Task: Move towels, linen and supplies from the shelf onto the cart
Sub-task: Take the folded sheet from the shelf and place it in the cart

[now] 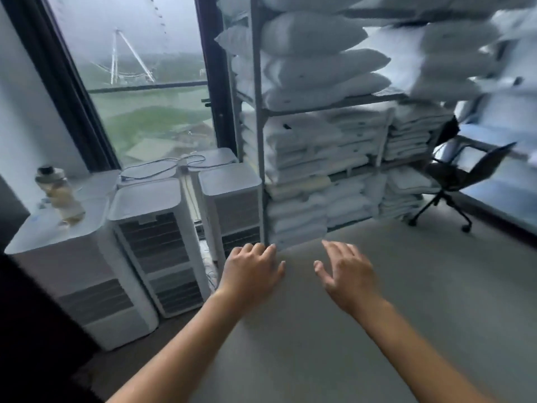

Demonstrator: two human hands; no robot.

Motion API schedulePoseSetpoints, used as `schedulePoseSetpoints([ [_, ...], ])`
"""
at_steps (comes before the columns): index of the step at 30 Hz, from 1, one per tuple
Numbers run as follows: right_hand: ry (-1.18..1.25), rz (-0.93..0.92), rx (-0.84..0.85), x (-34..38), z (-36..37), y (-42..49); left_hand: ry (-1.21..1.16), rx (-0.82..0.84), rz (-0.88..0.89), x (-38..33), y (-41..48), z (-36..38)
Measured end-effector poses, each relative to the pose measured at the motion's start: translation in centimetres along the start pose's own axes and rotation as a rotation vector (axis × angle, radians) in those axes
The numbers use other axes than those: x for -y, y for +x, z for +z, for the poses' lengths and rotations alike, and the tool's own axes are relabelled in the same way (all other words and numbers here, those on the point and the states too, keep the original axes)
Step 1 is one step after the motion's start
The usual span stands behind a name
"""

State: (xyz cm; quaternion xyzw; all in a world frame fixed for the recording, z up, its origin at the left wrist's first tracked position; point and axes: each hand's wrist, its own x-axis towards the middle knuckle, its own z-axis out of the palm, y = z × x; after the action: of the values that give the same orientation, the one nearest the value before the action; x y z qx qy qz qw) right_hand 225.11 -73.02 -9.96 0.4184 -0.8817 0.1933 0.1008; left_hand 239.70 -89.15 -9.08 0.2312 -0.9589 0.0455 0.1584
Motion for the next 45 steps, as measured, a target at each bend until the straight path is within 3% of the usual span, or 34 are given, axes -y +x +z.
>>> schedulePoseSetpoints([
  [10, -0.193, 0.38, -0.043, -19.8, -3.6, 3.6, -0.22, -0.063, 0.479, -15.8, 19.3, 8.1],
  [22, -0.378, 0.813, -0.116, -34.8, -4.3, 7.0, -0.402, -0.021, 0.894, -34.3, 35.4, 17.0],
  [33, -0.304, 0.929, -0.116, -52.3, 1.0, 12.0, -0.419, -0.004, 1.038, -48.2, 46.5, 26.3],
  [45, -0.293, 0.809, -0.137, -71.8, -2.6, 27.6, -0.395, 0.0, 0.907, -59.5, 66.2, 28.8],
])
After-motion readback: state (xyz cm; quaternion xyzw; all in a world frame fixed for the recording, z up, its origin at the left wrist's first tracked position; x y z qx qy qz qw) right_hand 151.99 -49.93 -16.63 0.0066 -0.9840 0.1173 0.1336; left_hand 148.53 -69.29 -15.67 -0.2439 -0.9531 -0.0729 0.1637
